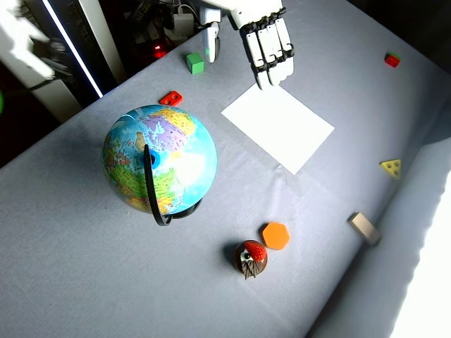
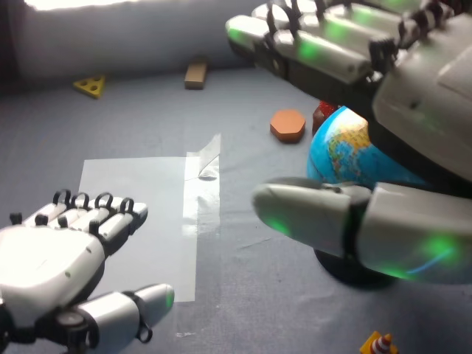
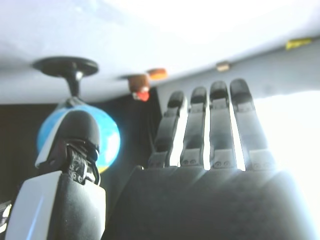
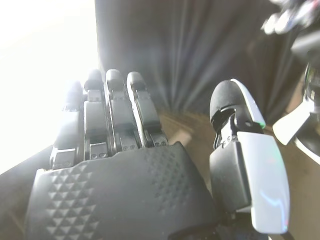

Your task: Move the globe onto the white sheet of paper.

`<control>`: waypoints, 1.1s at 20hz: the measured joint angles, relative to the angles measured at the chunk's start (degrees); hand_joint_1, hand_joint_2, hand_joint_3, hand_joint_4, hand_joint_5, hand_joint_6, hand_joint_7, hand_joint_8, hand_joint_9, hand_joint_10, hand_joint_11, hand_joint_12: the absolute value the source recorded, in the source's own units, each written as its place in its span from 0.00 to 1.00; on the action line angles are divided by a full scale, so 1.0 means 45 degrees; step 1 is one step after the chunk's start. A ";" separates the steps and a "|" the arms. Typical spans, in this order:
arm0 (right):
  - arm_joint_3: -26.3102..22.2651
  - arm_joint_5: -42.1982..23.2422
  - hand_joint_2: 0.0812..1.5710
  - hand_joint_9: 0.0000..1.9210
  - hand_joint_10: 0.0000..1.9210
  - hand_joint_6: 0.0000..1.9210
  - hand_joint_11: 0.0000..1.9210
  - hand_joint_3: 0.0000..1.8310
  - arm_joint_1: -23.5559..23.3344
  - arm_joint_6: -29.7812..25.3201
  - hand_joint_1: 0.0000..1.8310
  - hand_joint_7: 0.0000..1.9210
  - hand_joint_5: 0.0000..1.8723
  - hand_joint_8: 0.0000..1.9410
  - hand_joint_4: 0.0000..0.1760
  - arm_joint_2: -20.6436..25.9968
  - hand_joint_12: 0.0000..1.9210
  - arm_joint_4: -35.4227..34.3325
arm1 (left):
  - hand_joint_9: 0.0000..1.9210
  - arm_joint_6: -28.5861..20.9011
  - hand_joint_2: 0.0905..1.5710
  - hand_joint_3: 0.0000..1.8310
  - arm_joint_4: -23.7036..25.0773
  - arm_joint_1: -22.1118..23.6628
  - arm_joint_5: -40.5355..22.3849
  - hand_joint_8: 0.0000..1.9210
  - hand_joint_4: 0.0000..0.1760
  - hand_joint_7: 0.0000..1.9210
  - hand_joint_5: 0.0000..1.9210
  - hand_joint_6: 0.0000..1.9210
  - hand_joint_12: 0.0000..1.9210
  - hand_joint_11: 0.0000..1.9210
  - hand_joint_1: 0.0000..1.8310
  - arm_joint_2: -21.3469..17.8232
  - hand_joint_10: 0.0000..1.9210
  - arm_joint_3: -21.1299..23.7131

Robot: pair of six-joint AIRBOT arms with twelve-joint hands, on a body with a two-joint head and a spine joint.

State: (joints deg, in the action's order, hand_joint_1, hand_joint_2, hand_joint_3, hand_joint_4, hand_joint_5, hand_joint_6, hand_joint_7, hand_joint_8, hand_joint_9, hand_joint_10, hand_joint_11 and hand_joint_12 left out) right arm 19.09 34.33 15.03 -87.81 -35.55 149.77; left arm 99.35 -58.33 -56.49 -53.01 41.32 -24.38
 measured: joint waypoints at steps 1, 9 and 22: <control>0.0209 -0.0495 0.75 0.10 0.00 0.00 0.00 0.00 0.0000 -0.0559 0.00 0.09 0.08 0.00 0.00 0.0262 0.14 0.0471 | 0.04 -0.0442 0.77 0.00 0.0204 -0.0325 -0.0267 0.00 0.12 0.02 0.02 0.00 0.13 0.00 0.00 0.0233 0.00 -0.0034; 0.2773 -0.2880 0.75 0.11 0.00 0.00 0.00 0.00 -0.0034 -0.5610 0.00 0.09 0.08 0.00 0.00 0.1030 0.17 0.4629 | 0.04 -0.1462 0.77 0.00 0.2001 -0.2307 -0.1855 0.00 0.11 0.02 0.02 0.00 0.13 0.00 0.00 0.1292 0.00 -0.0427; 0.2885 -0.0967 0.74 0.10 0.00 0.00 0.00 0.00 0.1515 -0.6819 0.00 0.08 0.06 0.00 0.00 0.1637 0.11 0.4629 | 0.04 -0.2443 0.77 0.00 0.2880 -0.3045 -0.2127 0.00 0.11 0.02 0.01 0.00 0.12 0.00 0.00 0.2147 0.00 -0.1472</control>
State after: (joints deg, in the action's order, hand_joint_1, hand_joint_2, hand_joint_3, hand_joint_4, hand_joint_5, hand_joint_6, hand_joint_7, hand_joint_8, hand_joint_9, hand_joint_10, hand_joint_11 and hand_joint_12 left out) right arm 32.08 29.98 21.85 -118.50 -28.18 170.60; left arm 88.36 -45.36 -70.19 -62.59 50.98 -31.00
